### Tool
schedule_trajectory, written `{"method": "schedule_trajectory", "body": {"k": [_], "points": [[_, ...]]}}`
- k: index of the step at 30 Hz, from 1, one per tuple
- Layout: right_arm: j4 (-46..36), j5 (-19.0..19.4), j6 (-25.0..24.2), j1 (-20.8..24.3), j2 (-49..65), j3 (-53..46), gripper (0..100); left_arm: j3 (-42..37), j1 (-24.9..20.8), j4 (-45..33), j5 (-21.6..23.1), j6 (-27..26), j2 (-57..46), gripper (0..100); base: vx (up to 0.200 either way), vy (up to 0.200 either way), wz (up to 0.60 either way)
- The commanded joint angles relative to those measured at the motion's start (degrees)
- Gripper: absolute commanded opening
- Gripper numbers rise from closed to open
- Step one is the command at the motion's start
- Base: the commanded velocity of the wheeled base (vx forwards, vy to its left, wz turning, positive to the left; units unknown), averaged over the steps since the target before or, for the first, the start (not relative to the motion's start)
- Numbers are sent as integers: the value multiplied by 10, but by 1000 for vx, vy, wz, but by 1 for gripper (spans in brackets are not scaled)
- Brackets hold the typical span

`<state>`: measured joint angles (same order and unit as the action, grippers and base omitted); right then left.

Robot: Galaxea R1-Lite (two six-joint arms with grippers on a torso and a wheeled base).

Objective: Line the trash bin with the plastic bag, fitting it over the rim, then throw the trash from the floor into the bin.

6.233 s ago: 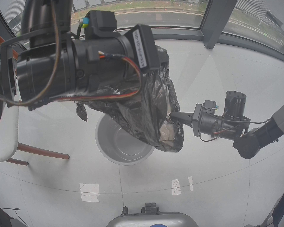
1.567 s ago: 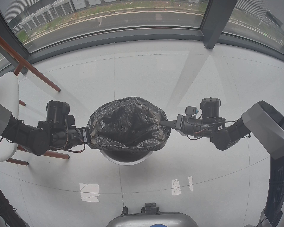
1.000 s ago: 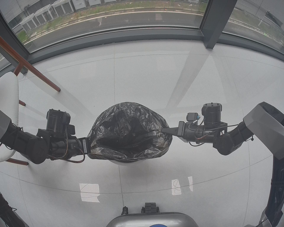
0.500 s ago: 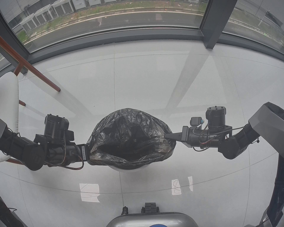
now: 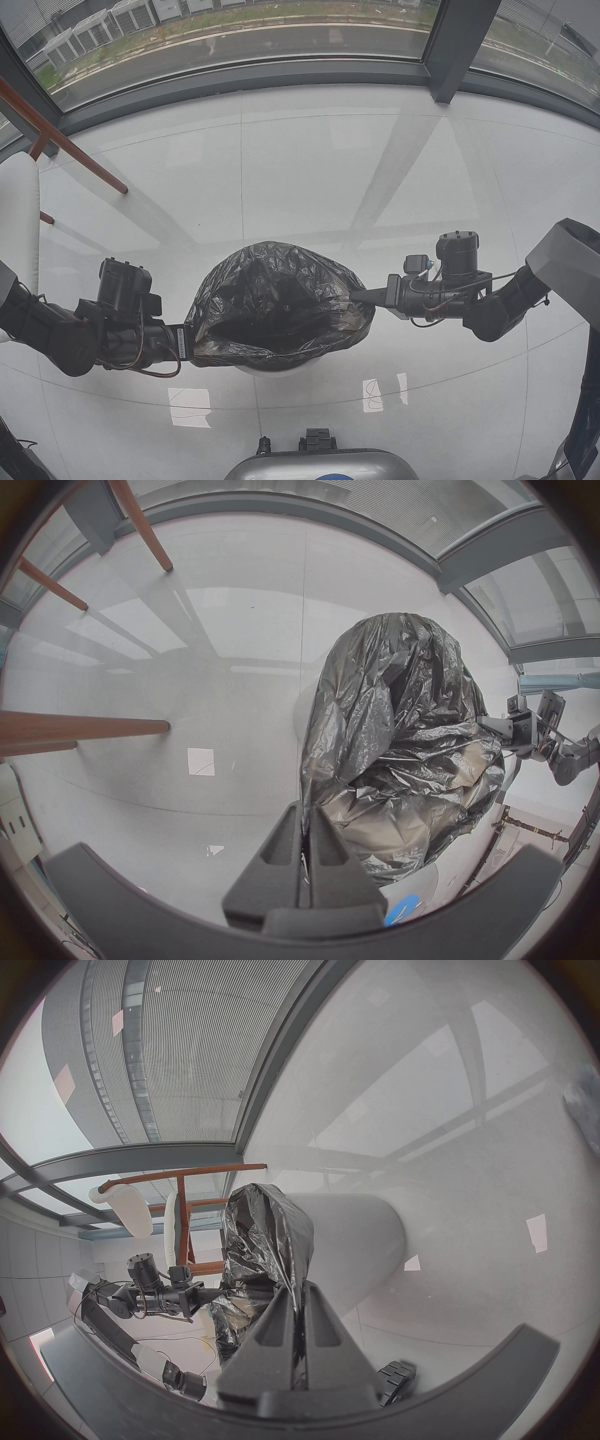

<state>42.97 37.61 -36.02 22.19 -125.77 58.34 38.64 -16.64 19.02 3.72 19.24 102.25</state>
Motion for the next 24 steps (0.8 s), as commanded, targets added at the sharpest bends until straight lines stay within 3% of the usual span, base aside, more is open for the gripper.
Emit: {"method": "schedule_trajectory", "body": {"k": [1, 16, 17, 24], "points": [[0, 2, 0, 0, 0, -8, 0, -10, -5, 0, -2, 0, 1, 0, 0, 0, 0], [0, 1, 1, -2, 7, -25, 0, -18, -11, 0, -3, 1, 1, 0, 0, 0, 0], [0, 3, 0, -3, 8, -27, 100, -20, -12, -1, -3, 1, 1, 0, 0, 0, 0], [0, 2, 5, -4, 29, -62, 100, -35, -19, -1, -3, 3, -14, 0, 0, 0, 0]]}}
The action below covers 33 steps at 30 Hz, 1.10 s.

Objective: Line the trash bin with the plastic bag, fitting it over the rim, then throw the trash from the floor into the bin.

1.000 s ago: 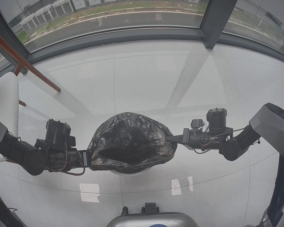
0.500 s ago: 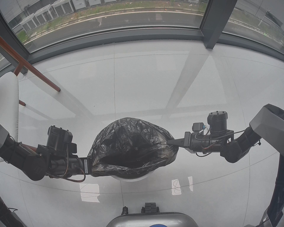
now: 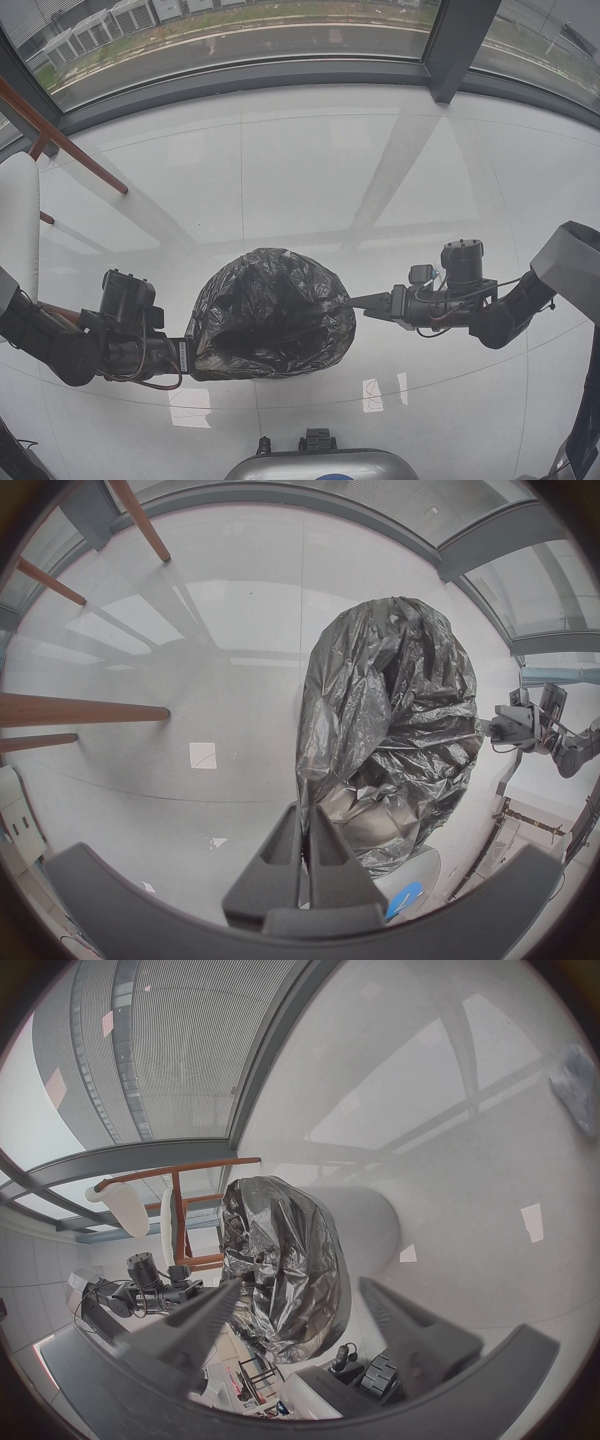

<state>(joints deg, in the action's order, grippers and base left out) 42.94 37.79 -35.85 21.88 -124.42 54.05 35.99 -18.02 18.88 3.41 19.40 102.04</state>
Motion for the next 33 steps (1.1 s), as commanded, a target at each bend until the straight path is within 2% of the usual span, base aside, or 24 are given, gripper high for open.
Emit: {"method": "schedule_trajectory", "body": {"k": [1, 5, 6, 9, 24, 28, 29, 33], "points": [[0, 0, 6, -1, 23, -29, 100, -11, -10, -1, 0, 4, -17, 0, 0, 0, 0], [0, 0, 10, 0, 37, -54, 100, -27, -19, 0, 0, 13, -18, 0, 0, 0, 0], [0, 0, 14, 3, 43, -70, 100, -37, -37, 1, 1, 21, -19, 0, 0, 0, 0], [0, 1, 26, 3, 51, -87, 100, -52, -53, 2, 0, 33, -19, 0, 0, 0, 0], [0, 1, 26, 5, 79, -102, 100, -78, -70, 1, -1, 34, -30, 0, 0, 0, 0], [0, 1, 26, 5, 79, -102, 100, -89, -87, 1, 0, 35, -28, 0, 0, 0, 0], [0, 1, 27, 6, 79, -103, 100, -89, -94, 1, -1, 35, -27, 100, 0, 0, 0], [0, 0, 28, 6, 78, -103, 100, -90, -105, 2, 3, 36, -27, 100, 0, 0, 0]]}}
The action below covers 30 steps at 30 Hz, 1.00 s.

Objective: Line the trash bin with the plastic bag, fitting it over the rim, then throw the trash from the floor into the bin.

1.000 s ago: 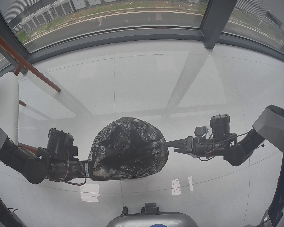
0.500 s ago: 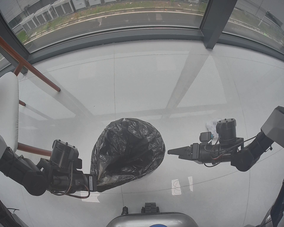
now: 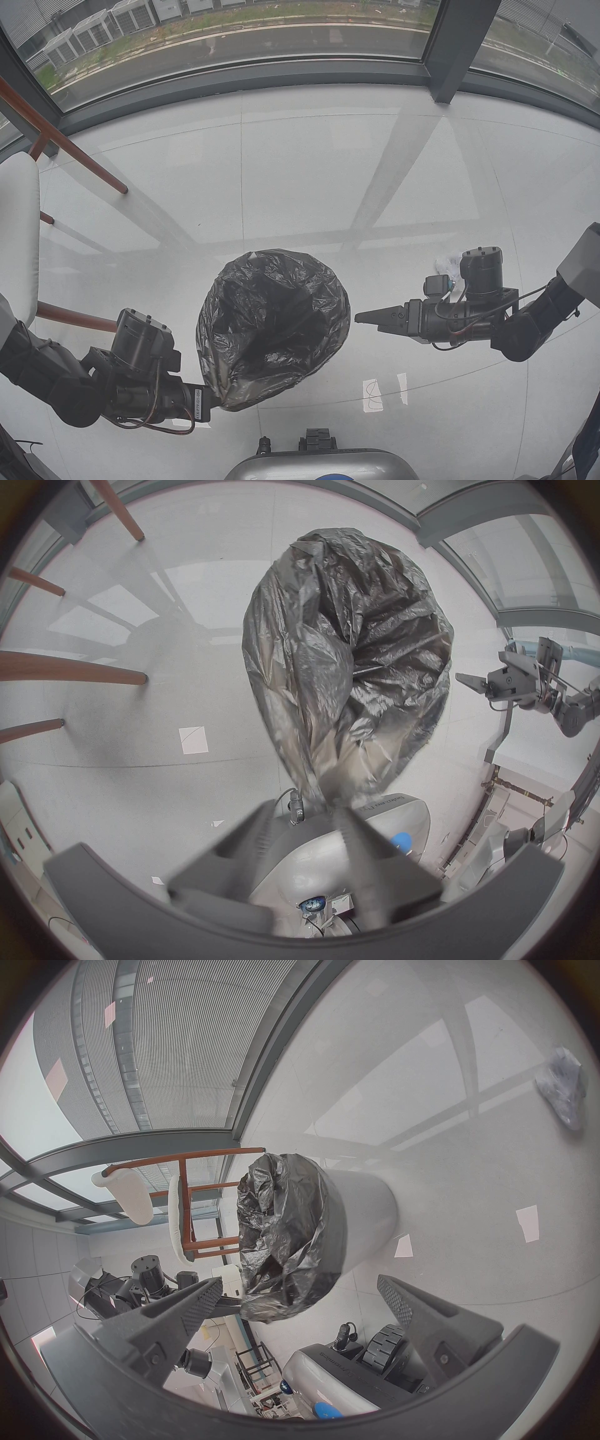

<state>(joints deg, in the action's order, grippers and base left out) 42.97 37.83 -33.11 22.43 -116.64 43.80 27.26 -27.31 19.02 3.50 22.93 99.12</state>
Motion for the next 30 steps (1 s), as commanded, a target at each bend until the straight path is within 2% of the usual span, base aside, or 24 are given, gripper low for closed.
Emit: {"method": "schedule_trajectory", "body": {"k": [1, 7, 10, 14, 19, 23, 27, 30], "points": [[-1, -1, 1, 1, 0, 0, 100, -3, -20, 1, 1, 1, 3, 100, 0, 0, 0], [-5, -5, 2, 9, -6, -2, 100, -4, -39, 1, 2, 2, 0, 100, 0, 0, 0], [-9, -5, 7, 18, -10, -12, 100, -5, -36, 54, 0, 4, -2, 100, 0, 0, 0], [-10, -6, 29, 29, -36, -14, 100, -5, -34, 123, -1, 38, -27, 100, 0, 0, 0], [-10, -6, 31, 24, -64, 1, 100, 0, -31, 140, -2, 48, -51, 100, 0, 0, 0], [-7, -11, 31, 20, -78, 14, 100, 1, -20, 140, -2, 48, -60, 100, 0, 0, 0], [15, -50, 27, 10, -119, 75, 100, 9, 16, 155, -2, 48, -62, 100, 0, 0, 0], [16, -48, 19, -5, -112, 115, 100, 7, 25, 171, -2, 48, -68, 100, 0, 0, 0]]}}
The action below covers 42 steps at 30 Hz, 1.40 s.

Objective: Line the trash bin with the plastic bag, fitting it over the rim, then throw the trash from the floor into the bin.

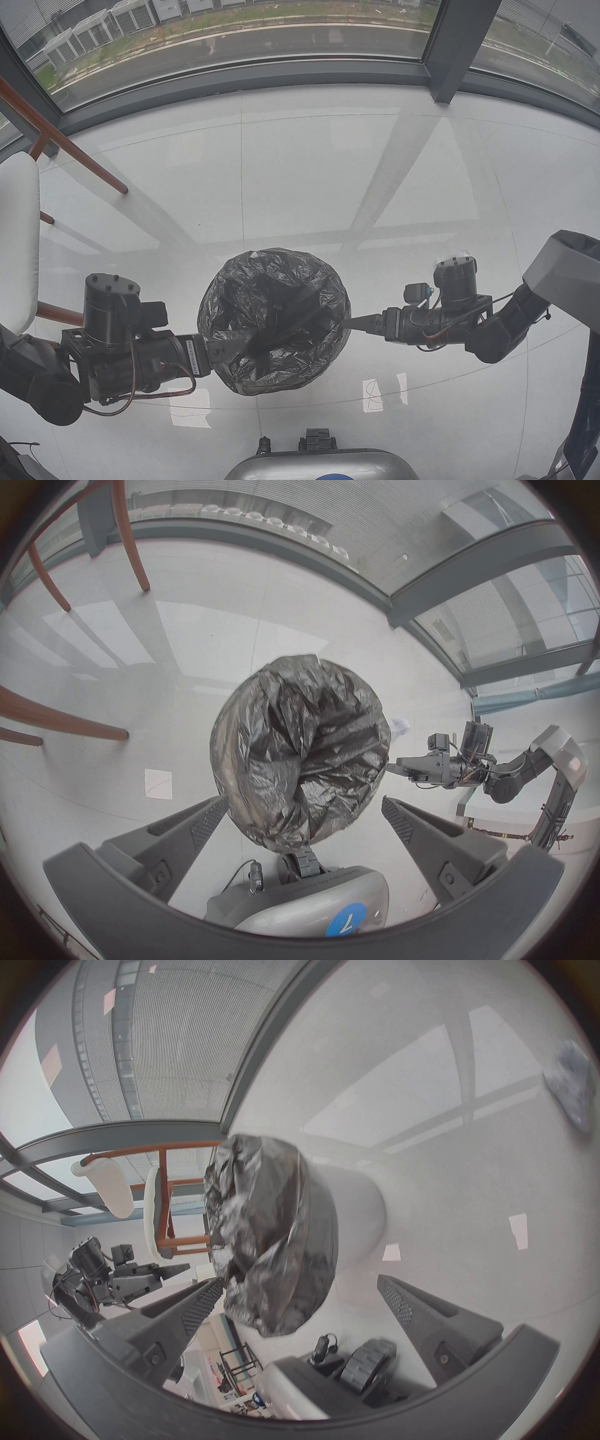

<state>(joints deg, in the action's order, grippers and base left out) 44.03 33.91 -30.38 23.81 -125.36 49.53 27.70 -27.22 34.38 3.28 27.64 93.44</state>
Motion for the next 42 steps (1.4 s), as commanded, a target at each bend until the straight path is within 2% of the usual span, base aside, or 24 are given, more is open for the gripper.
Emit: {"method": "schedule_trajectory", "body": {"k": [1, 5, 9, 25, 30, 37, 42], "points": [[2, -11, -10, -19, -20, 68, 100, 3, 24, 18, 1, 1, -12, 100, 0, 0, 0], [-50, -11, -9, -27, 11, 102, 100, -2, 24, 18, 2, 1, -13, 100, 0, 0, 0], [-62, -10, -8, -27, 8, 119, 100, -5, 24, 18, 2, 2, -13, 100, 0, 0, 0], [-67, -8, -12, 48, -94, 219, 100, 1, 25, 18, 1, 9, -31, 100, 0, 0, 0], [-62, -8, -37, 60, -106, 245, 100, 1, 25, 18, 1, 9, -31, 100, 0, 0, 0], [-64, -8, -47, 63, -111, 256, 100, 1, 25, 18, 1, 9, -31, 100, 0, 0, 0], [-69, -21, -34, 37, -106, 220, 100, -1, 25, 18, 2, 9, -31, 100, 0, 0, 0]]}}
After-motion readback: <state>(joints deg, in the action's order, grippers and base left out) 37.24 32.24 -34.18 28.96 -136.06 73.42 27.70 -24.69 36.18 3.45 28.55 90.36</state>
